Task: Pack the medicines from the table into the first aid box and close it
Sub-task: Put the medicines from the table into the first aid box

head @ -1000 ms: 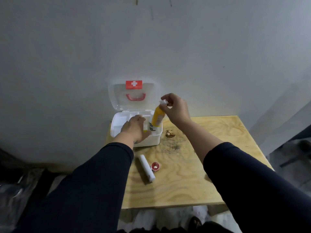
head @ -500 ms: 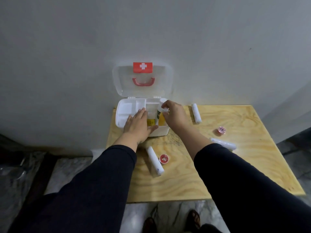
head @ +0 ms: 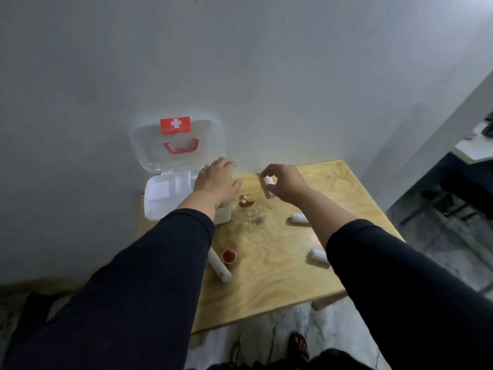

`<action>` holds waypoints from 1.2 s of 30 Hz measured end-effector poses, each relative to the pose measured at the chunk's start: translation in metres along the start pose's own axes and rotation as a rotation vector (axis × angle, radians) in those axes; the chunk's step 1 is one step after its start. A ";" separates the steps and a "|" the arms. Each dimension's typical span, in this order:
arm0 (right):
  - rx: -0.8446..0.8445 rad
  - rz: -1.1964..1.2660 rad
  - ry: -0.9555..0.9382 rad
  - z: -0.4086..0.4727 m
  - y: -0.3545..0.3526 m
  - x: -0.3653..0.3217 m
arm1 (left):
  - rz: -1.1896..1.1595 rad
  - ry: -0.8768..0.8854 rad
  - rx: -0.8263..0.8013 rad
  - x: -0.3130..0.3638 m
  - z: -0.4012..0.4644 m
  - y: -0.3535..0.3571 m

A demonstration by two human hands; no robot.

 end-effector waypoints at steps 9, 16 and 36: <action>-0.014 -0.100 0.165 -0.046 -0.017 0.098 | 0.025 0.129 -0.206 0.079 0.004 0.068; -0.128 -0.183 0.149 -0.049 0.034 0.141 | 0.011 0.055 -0.320 0.070 0.000 0.120; -0.099 -0.146 0.186 0.112 0.053 0.109 | -0.053 -0.210 -0.264 0.025 0.067 0.126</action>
Point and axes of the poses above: each hand's wrist, its own z-axis towards the middle knuckle, its own y-axis out of the palm, x = y × z, the point moved 10 cm from there along z, towards the middle knuckle
